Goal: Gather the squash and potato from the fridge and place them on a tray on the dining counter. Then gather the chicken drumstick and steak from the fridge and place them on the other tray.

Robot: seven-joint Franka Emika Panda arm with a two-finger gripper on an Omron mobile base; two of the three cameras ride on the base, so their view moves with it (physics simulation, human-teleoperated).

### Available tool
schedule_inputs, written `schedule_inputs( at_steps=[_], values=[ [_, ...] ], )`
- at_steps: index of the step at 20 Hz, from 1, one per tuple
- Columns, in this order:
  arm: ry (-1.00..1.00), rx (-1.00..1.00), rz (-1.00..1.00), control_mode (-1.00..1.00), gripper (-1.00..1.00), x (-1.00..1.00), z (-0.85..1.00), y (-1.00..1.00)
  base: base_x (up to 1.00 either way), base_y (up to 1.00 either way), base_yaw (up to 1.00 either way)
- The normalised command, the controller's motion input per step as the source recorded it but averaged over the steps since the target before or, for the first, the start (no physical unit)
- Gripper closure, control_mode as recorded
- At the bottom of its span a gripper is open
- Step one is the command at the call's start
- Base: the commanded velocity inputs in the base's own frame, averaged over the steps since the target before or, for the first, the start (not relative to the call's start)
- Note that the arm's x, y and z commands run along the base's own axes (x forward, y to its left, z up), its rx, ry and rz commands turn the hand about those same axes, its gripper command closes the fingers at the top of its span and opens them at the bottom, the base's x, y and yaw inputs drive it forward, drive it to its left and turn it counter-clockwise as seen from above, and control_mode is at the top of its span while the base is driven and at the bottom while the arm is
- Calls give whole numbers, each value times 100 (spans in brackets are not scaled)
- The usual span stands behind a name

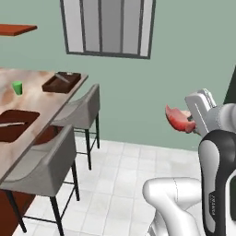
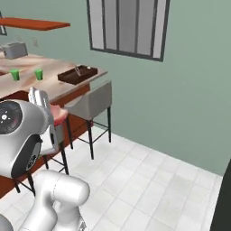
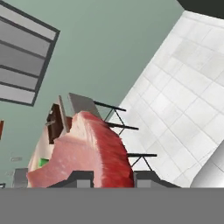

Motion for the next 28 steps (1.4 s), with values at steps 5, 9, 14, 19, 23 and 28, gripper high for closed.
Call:
schedule_inputs(
  at_steps=[5, 9, 14, 19, 23, 28],
  values=[
    [0, 0, 0, 100, 100, 0, 0, 0, 58, -83, 42],
    [0, 0, 0, 100, 100, 0, 0, 0, 56, -81, 45],
    [0, 0, 0, 100, 100, 0, 0, 0, 49, -81, 46],
    [0, 0, 0, 100, 100, 0, 0, 0, 47, -81, 46],
    [0, 0, 0, 100, 100, 0, 0, 0, 49, -79, 45],
    [0, 0, 0, 100, 100, 0, 0, 0, 50, -71, 44]
  ],
)
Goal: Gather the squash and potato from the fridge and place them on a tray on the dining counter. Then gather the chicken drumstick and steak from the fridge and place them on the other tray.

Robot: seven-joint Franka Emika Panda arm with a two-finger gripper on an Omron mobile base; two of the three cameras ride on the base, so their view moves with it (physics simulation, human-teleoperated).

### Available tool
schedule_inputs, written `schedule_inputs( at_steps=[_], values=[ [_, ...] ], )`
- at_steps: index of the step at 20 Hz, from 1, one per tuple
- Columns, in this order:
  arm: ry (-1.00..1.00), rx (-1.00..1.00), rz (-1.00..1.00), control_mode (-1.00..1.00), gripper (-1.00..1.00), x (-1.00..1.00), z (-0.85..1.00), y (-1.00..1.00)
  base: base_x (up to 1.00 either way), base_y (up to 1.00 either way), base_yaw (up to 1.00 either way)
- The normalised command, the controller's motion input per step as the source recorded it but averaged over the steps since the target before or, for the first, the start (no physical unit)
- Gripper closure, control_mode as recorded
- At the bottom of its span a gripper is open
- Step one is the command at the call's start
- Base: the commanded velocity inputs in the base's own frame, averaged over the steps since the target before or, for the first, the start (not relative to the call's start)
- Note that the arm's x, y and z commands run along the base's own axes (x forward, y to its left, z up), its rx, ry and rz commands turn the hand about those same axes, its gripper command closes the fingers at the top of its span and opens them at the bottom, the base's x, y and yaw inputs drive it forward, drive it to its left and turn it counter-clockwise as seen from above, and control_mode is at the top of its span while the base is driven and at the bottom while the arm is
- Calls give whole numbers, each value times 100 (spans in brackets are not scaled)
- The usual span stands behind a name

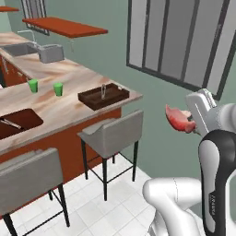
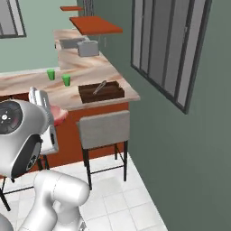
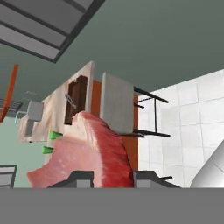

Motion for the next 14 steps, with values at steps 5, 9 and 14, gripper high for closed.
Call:
schedule_inputs(
  at_steps=[5, 9, 14],
  values=[
    [0, 0, 0, 100, 100, 0, 0, 0, 60, -43, 37],
    [0, 0, 0, 100, 100, 0, 0, 0, 59, -26, 36],
    [0, 0, 0, 100, 100, 0, 0, 0, 50, -22, 36]
  ],
)
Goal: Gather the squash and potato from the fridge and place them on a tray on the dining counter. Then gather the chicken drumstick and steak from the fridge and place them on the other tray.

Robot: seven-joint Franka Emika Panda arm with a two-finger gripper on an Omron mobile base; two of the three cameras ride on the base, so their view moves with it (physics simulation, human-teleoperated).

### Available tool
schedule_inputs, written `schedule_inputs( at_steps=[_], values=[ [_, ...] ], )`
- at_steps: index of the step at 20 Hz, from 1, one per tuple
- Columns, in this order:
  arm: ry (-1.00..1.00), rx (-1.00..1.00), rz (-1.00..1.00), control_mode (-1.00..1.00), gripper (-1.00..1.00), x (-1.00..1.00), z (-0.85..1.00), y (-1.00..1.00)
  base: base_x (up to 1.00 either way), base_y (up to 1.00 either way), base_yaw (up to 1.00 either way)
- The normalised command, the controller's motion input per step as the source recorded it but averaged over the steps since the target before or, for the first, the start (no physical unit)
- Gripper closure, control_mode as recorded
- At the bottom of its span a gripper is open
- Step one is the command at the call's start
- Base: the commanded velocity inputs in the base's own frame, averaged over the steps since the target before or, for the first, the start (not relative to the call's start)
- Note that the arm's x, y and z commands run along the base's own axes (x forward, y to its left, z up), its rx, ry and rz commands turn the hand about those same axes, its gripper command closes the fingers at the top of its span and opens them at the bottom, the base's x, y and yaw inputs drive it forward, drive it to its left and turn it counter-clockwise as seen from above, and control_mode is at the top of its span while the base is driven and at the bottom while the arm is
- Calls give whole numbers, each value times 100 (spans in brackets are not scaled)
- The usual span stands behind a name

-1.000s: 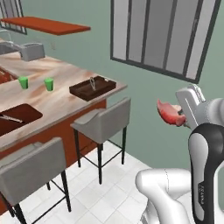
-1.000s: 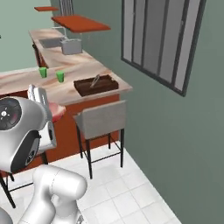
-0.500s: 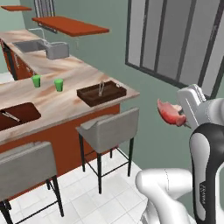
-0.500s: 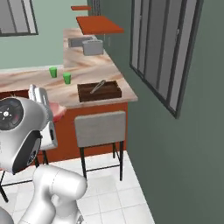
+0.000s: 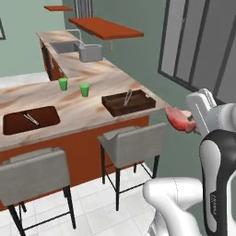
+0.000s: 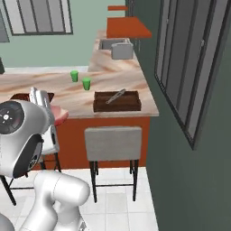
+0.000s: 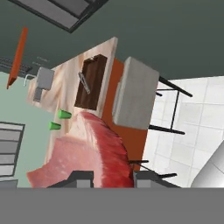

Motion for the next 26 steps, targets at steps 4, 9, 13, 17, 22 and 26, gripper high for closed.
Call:
schedule_inputs(
  at_steps=[4, 9, 13, 17, 22, 26],
  values=[
    [0, 0, 0, 100, 100, 0, 0, 0, 48, -18, 34],
    [0, 0, 0, 100, 100, 0, 0, 0, 48, -14, 31],
    [0, 0, 0, 100, 100, 0, 0, 0, 46, -15, 29],
    [0, 0, 0, 100, 100, 0, 0, 0, 33, -19, 25],
    [0, 0, 0, 100, 100, 0, 0, 0, 29, -20, 21],
    [0, 0, 0, 100, 100, 0, 0, 0, 39, -18, 21]
  ],
)
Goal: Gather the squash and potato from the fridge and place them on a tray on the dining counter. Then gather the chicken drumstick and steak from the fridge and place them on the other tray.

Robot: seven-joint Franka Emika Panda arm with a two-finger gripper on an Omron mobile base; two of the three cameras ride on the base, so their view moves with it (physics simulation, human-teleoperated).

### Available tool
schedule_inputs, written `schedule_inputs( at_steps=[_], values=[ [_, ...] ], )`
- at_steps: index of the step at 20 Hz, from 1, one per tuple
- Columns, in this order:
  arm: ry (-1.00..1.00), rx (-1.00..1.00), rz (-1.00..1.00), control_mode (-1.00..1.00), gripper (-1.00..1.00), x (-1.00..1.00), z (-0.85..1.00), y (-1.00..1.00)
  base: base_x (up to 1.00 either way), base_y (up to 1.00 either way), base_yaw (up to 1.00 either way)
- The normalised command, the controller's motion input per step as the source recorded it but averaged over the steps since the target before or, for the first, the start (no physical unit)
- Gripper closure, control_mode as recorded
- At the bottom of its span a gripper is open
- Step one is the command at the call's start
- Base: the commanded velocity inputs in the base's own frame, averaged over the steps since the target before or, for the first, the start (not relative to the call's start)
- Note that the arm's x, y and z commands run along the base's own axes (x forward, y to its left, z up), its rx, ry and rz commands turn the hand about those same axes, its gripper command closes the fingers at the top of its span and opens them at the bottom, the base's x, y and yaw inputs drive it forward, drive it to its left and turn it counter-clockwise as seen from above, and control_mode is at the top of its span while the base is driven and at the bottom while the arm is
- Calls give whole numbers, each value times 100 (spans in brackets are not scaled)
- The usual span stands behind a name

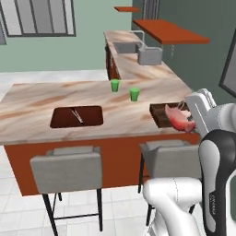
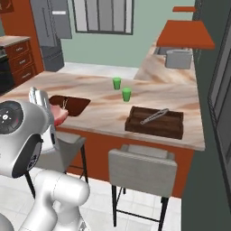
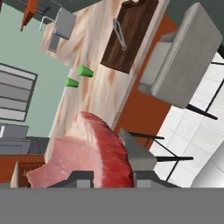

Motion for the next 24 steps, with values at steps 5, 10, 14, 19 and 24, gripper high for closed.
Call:
schedule_inputs(
  at_steps=[5, 10, 14, 19, 24],
  values=[
    [0, 0, 0, 100, 100, 0, 0, 0, 39, -17, 21],
    [0, 0, 0, 100, 100, 0, 0, 0, 29, -13, 20],
    [0, 0, 0, 100, 100, 0, 0, 0, 27, -12, 20],
    [0, 0, 0, 100, 100, 0, 0, 0, 19, -14, 18],
    [0, 0, 0, 100, 100, 0, 0, 0, 4, -23, 10]
  ],
)
